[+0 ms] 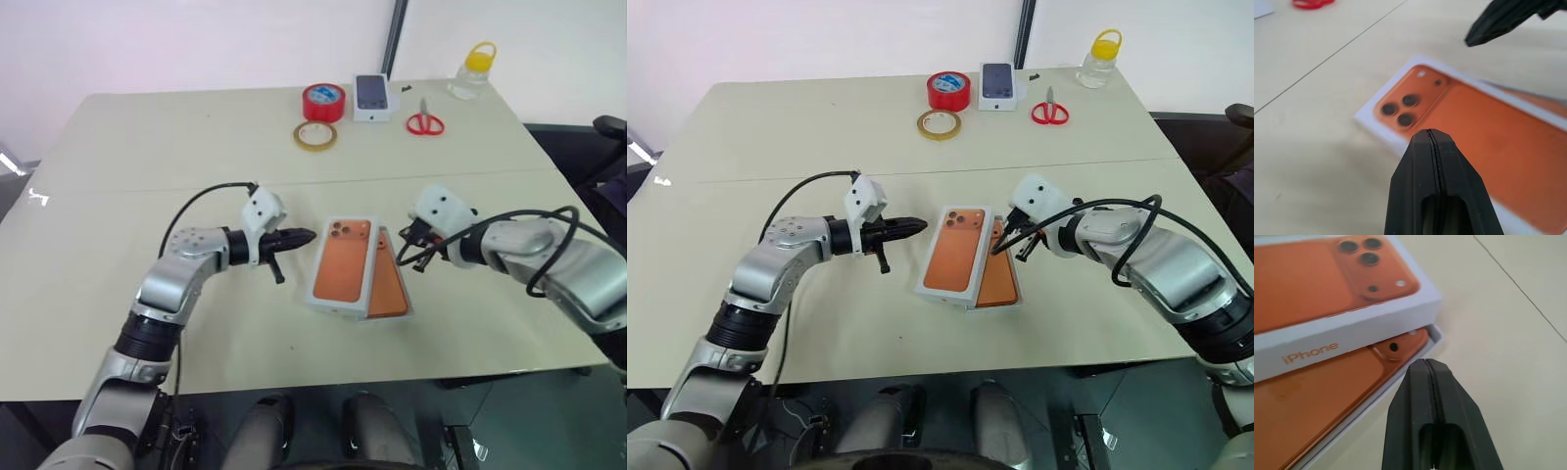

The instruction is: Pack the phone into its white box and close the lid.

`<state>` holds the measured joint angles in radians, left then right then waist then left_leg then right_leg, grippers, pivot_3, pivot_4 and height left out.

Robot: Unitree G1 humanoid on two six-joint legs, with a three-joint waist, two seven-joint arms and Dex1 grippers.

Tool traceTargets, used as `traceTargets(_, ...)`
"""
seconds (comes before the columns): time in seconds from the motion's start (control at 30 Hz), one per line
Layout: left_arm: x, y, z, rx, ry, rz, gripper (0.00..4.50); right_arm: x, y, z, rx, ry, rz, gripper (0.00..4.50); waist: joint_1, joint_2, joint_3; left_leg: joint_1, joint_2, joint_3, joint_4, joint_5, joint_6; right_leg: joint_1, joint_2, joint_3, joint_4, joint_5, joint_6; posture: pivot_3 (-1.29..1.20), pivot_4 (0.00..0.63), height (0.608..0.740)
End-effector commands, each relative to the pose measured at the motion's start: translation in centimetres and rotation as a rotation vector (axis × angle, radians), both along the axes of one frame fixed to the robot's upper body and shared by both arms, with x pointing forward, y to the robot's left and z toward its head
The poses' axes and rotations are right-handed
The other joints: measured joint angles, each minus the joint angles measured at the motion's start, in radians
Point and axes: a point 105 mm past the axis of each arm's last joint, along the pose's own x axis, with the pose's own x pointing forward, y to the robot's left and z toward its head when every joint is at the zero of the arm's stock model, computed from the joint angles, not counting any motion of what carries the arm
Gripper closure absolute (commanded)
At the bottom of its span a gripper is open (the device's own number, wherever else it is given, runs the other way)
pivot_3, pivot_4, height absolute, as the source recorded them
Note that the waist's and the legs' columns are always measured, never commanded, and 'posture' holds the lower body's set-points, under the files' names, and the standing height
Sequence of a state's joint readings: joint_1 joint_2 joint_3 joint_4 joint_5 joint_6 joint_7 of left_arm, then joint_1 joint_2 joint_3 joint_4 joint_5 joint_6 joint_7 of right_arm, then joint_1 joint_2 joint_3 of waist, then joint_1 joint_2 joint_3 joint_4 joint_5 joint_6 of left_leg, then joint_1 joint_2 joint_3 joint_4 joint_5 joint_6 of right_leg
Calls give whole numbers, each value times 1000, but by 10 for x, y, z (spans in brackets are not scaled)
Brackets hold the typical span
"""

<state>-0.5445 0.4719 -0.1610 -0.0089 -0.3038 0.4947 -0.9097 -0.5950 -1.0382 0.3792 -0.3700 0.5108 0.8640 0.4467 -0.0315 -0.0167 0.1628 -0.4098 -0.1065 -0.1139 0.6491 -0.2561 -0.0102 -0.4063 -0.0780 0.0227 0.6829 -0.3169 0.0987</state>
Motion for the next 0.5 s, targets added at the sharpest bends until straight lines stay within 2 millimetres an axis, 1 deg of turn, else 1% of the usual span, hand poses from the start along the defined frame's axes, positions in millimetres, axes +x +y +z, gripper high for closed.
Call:
traceTargets(0.03,1,4,1,53,-19,-16,4500,-1,7,7,-32,-54,53,4476,10,0,0,0,0,0,0,0,0,0,0,0,0,0,0,0,150,740)
traceTargets(0.17,3,0,-13,138,-2,-52,4500,-5,15,1,-49,-40,101,4476,21,0,0,0,0,0,0,1,-2,0,0,0,0,0,0,0,150,740)
traceTargets(0.33,-6,-15,-28,231,24,-170,4500,-8,21,-1,-50,-36,121,4476,21,-1,0,-1,-1,0,0,1,-3,0,-1,0,-1,0,0,0,150,740)
traceTargets(0.43,-8,-25,-28,239,0,-208,4500,-11,21,-1,-47,-32,123,4476,19,-1,0,-1,-1,0,0,2,-3,0,-1,0,-1,0,0,0,150,740)
traceTargets(0.5,-13,-34,-27,218,1,-246,4500,-13,19,-2,-48,-25,121,4476,19,-1,0,-1,-1,0,0,2,-3,0,0,0,-1,0,0,0,150,740)
